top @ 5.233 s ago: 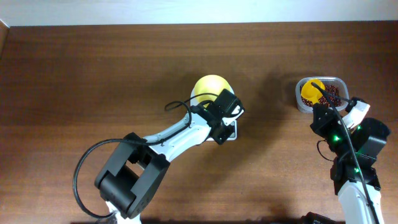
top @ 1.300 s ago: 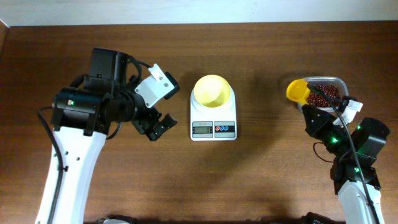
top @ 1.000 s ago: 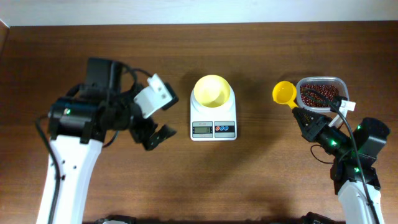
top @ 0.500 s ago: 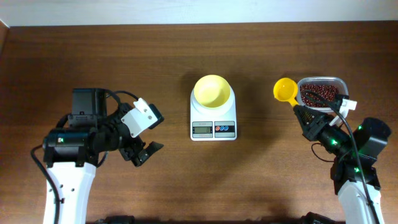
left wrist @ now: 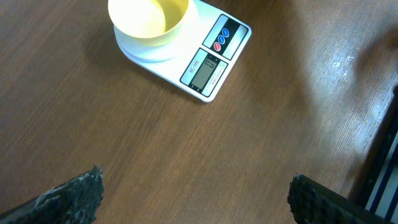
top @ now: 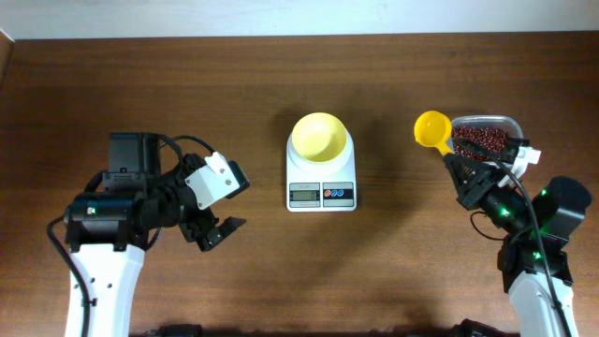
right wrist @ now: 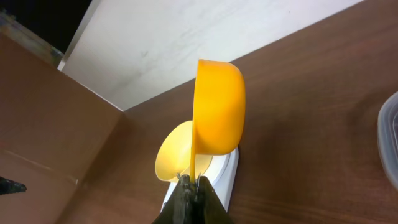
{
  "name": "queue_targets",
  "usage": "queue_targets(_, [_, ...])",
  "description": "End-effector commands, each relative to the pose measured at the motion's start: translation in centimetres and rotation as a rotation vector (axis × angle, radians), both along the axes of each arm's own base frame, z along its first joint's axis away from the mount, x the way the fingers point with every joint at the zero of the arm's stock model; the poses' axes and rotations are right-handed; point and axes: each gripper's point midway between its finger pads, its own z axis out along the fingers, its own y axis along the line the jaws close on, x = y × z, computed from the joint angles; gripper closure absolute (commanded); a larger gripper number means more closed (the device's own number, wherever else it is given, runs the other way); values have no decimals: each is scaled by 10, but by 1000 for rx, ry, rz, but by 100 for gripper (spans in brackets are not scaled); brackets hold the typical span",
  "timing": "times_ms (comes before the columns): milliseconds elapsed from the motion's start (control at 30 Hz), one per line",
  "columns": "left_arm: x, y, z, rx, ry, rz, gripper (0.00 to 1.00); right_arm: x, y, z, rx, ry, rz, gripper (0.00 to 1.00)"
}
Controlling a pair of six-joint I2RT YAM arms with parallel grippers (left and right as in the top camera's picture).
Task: Scoop item into bowl and weigh 50g on scale
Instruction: 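Lower the yellow scoop into the red bean tub with the right gripper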
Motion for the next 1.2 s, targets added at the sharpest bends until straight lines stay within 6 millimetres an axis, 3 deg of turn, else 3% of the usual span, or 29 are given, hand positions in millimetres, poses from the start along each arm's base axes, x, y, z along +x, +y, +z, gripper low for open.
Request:
queue_targets(0, [-1, -2, 2, -15, -11, -19, 1, 1, 0, 9, -15, -34, 14, 96])
queue_targets(300, [-1, -2, 2, -15, -11, -19, 1, -5, 5, 5, 18, 6, 50, 96])
queue_targets(433, [-1, -2, 2, -15, -11, -19, 1, 13, -22, 15, -61, 27, -83, 96])
queue_targets(533, [-1, -2, 2, -15, -11, -19, 1, 23, -42, 31, -258, 80, -114, 96])
queue_targets(633, [-1, -2, 2, -15, -11, -19, 1, 16, -77, 48, -553, 211, -184, 96])
queue_targets(733, [-1, -2, 2, -15, -11, -19, 1, 8, -105, 60, -736, 272, -257, 96])
queue_targets(800, [-1, -2, 2, -15, -11, -19, 1, 4, -122, 51, -807, 340, -313, 96])
queue_targets(900, [-1, -2, 2, -15, -11, -19, 1, 11, -129, 28, -823, 404, -285, 96])
queue_targets(1067, [-1, -2, 2, -15, -11, -19, 1, 32, -138, -52, -771, 604, -183, 96])
queue_targets(1167, [-1, -2, 2, -15, -11, -19, 1, 44, -143, -83, -755, 651, -161, 96])
